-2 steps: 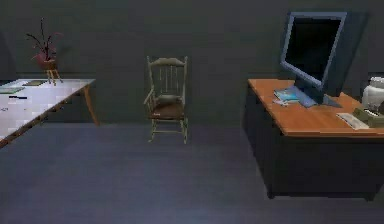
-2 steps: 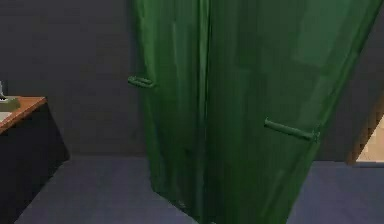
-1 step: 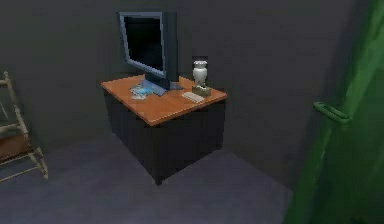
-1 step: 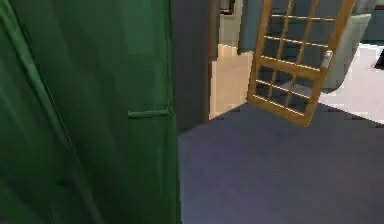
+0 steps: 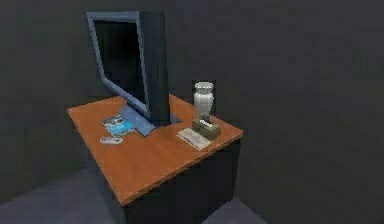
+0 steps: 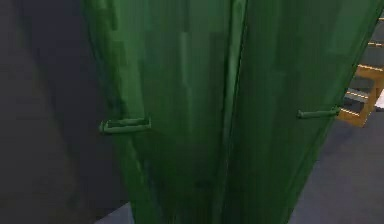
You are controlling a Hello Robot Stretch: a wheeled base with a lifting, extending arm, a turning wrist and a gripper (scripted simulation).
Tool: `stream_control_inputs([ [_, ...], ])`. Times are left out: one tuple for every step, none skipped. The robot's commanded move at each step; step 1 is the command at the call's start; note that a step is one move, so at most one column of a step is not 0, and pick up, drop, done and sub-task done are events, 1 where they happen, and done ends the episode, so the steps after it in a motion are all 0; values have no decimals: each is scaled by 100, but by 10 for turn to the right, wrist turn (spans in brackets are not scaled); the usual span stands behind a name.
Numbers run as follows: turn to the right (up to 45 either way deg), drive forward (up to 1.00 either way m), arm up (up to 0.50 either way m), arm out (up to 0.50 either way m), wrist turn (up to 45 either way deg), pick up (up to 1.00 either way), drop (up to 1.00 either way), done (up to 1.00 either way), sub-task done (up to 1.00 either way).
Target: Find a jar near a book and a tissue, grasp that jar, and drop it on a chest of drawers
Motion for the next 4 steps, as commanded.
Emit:
stream_control_inputs([
  [-450, 0, 0, 0, 0, 0, 0, 0, 0],
  [-330, 0, 0, 0, 0, 0, 0, 0, 0],
  [0, 30, 0, 0, 0, 0, 0, 0, 0],
  [450, 0, 0, 0, 0, 0, 0, 0, 0],
])
